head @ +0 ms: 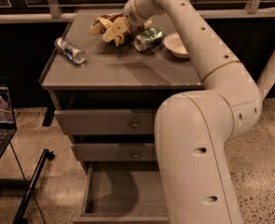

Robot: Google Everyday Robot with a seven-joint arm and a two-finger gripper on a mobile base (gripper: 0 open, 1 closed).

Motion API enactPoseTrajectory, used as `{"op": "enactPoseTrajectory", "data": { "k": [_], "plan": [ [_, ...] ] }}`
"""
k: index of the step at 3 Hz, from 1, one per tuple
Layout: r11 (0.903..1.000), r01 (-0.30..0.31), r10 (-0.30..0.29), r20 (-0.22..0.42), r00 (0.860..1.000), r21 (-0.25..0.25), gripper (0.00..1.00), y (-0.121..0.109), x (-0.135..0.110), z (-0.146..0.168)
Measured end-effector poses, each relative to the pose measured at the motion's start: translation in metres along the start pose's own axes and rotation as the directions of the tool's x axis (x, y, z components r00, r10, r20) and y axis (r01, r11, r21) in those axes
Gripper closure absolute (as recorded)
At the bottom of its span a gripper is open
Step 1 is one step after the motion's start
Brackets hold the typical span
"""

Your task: Place brown chip bag into bottom drawer

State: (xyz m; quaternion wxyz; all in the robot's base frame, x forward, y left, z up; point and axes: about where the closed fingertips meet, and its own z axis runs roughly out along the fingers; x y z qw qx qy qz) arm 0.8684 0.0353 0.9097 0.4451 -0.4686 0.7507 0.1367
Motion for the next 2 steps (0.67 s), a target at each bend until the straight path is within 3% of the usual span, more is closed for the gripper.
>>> {"op": "enactPoseTrajectory", "data": {
  "k": [1,2],
  "plan": [
    [0.9995,-0.02,0.019,-0.032,0.999,-0.023,0.0,0.0101,0.0103,0.0208],
    [0.9995,-0.02,0.019,-0.032,0.999,-0.024,0.18,0.0103,0.0104,0.0211]
  ]
}}
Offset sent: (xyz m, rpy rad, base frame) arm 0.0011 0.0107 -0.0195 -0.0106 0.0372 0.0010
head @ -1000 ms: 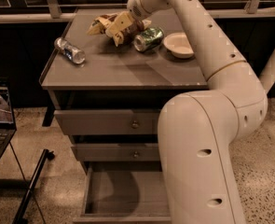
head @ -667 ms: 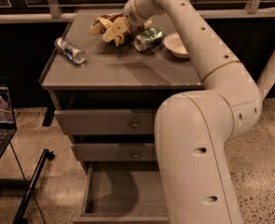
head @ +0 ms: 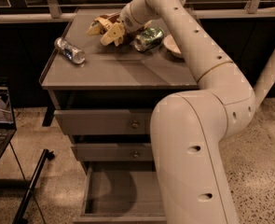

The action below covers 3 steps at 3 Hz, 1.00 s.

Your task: Place brown chip bag into bottom drawer

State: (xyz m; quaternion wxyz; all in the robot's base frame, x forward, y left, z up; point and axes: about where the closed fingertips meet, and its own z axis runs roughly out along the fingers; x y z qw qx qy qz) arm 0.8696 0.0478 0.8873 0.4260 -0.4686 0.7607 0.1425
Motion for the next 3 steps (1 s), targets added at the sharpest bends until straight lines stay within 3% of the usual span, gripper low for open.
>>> {"op": "enactPoseTrajectory", "data": {
  "k": [3],
  "plan": [
    [1.0,0.0,0.0,0.0,1.0,0.0,0.87,0.0001,0.0,0.0001]
  ]
}}
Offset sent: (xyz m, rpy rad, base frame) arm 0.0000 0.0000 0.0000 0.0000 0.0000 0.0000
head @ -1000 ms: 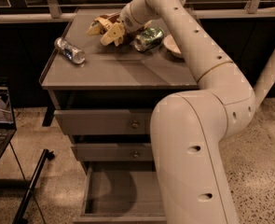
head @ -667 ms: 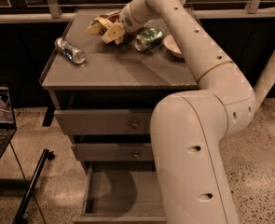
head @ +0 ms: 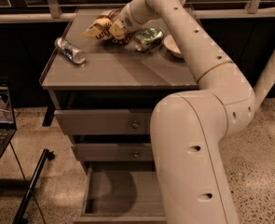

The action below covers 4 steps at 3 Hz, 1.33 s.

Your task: Place brown chip bag into bottom drawer

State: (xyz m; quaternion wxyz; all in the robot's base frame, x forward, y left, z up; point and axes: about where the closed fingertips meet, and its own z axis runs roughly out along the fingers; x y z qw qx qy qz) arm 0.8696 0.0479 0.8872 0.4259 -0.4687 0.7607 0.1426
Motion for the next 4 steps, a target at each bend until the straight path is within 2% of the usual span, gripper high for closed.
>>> {"op": "enactPoseTrajectory", "data": {
  "k": [1,2,3,4],
  "plan": [
    [1.0,0.0,0.0,0.0,1.0,0.0,1.0,0.0,0.0,0.0],
    [1.0,0.0,0.0,0.0,1.0,0.0,1.0,0.0,0.0,0.0],
    [0.9969,0.05,-0.047,0.046,0.998,-0.061,1.0,0.014,-0.018,-0.014],
    [0.9939,0.079,-0.065,0.166,0.984,-0.077,1.0,0.015,-0.042,-0.049]
  ]
}}
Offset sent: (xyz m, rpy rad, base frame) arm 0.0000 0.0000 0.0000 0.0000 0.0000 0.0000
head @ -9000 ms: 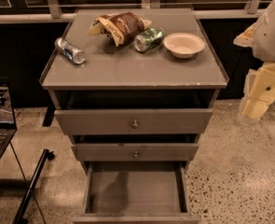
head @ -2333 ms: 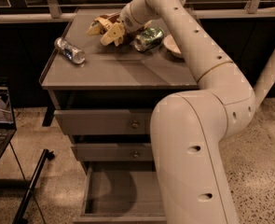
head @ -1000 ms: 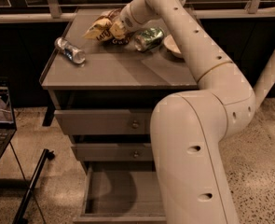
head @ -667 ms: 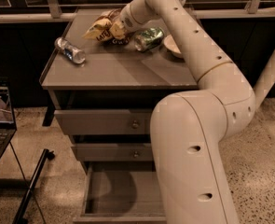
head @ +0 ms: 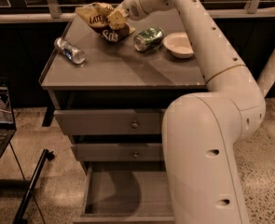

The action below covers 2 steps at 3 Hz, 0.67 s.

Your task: Place brown chip bag into bottom drawer

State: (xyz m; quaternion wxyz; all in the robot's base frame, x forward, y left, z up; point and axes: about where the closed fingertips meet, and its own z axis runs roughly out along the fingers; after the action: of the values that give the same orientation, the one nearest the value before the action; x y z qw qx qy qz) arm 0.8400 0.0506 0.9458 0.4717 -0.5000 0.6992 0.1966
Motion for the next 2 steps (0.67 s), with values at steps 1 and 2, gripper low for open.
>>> {"op": "enactPoseTrajectory", "data": {
  "k": [1,2],
  "plan": [
    [0.9995,0.007,-0.011,0.148,0.989,0.031,1.0,-0.005,-0.031,-0.036],
    [0.9981,0.013,-0.026,0.22,0.975,0.06,1.0,-0.002,-0.052,-0.081]
  ]
}}
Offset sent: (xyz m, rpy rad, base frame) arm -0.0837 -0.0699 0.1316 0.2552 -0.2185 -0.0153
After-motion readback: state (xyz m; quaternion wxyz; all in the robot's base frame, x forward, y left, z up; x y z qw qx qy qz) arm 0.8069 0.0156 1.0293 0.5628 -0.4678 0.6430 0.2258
